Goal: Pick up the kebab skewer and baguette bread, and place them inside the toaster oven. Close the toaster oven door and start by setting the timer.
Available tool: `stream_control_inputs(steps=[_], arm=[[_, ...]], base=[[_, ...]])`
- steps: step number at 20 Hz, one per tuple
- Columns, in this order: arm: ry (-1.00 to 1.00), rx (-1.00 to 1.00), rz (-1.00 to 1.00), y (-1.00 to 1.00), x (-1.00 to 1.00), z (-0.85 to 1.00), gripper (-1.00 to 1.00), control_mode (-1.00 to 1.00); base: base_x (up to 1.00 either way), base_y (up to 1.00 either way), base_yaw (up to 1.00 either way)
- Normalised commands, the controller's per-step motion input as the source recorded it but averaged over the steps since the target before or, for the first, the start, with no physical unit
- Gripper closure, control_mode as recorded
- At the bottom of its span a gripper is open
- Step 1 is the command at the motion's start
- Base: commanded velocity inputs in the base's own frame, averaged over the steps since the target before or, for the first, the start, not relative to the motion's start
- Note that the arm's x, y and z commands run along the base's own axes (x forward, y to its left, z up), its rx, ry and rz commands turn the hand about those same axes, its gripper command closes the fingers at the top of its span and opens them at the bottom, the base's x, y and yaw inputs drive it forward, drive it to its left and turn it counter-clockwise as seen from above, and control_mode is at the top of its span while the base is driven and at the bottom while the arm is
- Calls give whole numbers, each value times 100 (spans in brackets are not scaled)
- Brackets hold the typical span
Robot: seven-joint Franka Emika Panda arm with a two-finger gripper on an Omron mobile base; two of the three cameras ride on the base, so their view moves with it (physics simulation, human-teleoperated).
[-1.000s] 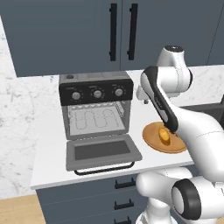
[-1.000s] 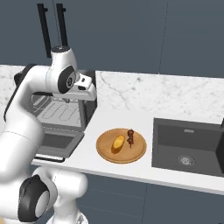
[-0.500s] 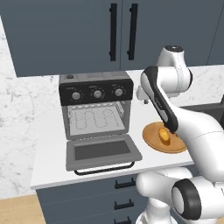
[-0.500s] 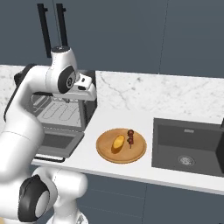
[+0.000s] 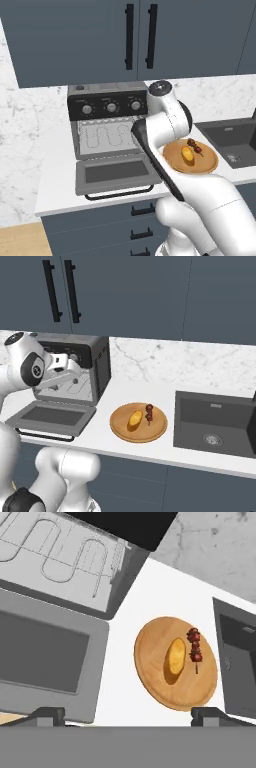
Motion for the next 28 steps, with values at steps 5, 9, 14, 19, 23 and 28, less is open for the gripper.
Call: stream_control_inputs(steps=[5,9,14,19,23,28], arm=[[-2,-11,28,96,14,-26,-100,-100],[0,-3,12,80,58,-7,-100,-100],[2,6,-11,49,44,-23,-100,-100],[0,11,-8,6,33,-8,-100,-100],[-7,11,0,0,8,-16,-100,-100],[-25,11,0,0,0,-27,-100,-100]], base=[[0,0,0],[0,0,0],[0,0,0],[0,0,0],[0,0,0],[0,0,0]])
